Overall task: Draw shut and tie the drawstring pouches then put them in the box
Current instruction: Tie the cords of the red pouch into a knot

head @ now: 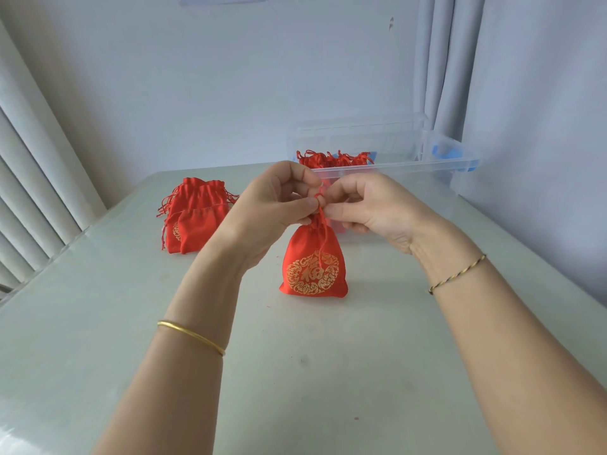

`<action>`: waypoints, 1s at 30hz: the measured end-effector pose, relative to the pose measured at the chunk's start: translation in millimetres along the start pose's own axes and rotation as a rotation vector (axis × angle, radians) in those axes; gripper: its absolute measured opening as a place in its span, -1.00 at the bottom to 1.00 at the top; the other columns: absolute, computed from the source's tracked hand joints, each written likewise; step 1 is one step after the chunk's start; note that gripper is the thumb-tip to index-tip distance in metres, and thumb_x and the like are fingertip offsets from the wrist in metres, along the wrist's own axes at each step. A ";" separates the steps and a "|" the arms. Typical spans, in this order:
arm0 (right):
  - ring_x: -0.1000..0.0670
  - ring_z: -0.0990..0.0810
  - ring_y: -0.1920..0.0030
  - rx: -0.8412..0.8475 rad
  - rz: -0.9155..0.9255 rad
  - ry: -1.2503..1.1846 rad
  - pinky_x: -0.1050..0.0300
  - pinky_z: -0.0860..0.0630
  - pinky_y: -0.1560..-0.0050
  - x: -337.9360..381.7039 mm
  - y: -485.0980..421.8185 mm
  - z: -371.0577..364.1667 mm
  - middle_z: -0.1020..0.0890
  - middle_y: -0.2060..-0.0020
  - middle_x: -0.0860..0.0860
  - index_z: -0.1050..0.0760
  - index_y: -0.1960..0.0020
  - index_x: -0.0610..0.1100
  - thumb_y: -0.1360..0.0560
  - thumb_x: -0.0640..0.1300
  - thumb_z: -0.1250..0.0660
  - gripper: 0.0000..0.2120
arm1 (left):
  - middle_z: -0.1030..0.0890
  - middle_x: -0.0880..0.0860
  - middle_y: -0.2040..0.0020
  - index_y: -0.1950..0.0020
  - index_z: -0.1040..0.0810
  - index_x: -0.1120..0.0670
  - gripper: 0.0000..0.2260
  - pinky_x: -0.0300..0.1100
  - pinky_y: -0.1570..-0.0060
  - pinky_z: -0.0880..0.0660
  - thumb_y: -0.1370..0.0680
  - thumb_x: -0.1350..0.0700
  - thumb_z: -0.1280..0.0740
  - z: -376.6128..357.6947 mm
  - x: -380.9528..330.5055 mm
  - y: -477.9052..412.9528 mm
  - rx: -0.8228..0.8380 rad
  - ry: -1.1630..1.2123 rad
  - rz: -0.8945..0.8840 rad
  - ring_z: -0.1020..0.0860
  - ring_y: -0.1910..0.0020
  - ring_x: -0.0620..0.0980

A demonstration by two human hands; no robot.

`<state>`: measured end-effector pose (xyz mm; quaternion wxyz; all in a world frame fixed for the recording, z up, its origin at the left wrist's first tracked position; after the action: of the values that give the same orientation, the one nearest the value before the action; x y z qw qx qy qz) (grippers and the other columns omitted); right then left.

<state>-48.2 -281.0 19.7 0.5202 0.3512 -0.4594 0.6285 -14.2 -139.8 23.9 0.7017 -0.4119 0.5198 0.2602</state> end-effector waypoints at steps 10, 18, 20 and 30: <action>0.10 -0.48 0.48 -0.023 0.011 -0.009 0.32 -0.33 0.49 -4.4 -4.1 1.3 -0.56 0.50 0.08 -0.49 0.26 -0.14 -0.46 -0.32 -0.32 -0.85 | -0.53 -0.17 0.25 0.14 -0.47 0.03 -0.75 -0.34 0.24 -0.48 -0.41 0.38 -0.31 -10.3 -4.0 0.1 -0.292 -0.538 -0.272 -0.49 0.26 -0.29; 0.10 -0.49 0.48 0.034 -0.081 -0.251 0.30 -0.38 0.50 -10.0 -4.9 -0.3 -0.56 0.31 -0.10 -0.48 0.16 -0.20 -0.54 -0.29 -0.21 -0.86 | -0.61 -0.05 0.25 0.15 -0.46 -0.05 -0.69 -0.01 0.07 -0.56 -0.38 0.37 -0.37 -7.0 -1.7 2.4 -0.334 -0.428 -0.279 -0.57 0.20 -0.13; 0.11 -0.49 0.47 0.041 -0.074 -0.243 0.31 -0.38 0.49 -12.5 -5.6 0.0 -0.56 0.32 -0.09 -0.51 0.14 -0.21 -0.54 -0.28 -0.23 -0.88 | -0.61 -0.08 0.26 0.14 -0.46 -0.06 -0.69 0.00 0.06 -0.56 -0.38 0.36 -0.37 -7.9 -1.7 2.7 -0.335 -0.422 -0.280 -0.57 0.20 -0.14; 0.11 -0.57 0.47 -0.042 -0.106 -0.121 0.33 -0.31 0.50 -14.2 -4.3 6.5 -0.61 0.47 0.03 -0.49 0.26 -0.14 -0.47 -0.30 -0.30 -0.84 | -0.67 -0.06 0.18 -0.02 -0.56 0.10 -0.80 -0.26 0.35 -0.53 -0.46 0.34 -0.34 2.8 4.9 0.4 -0.293 -0.334 -0.150 -0.64 0.20 -0.12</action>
<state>-41.2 -291.6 9.7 0.5314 0.4014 -0.4837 0.5679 -11.4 -137.5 19.5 0.7283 -0.4979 0.3210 0.3445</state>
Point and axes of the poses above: each hand's wrist, its own y-axis away from the middle knuckle, its own z-axis out of the back of the hand, x = y × z, the point moved 3 cm from there along -y, towards the middle knuckle
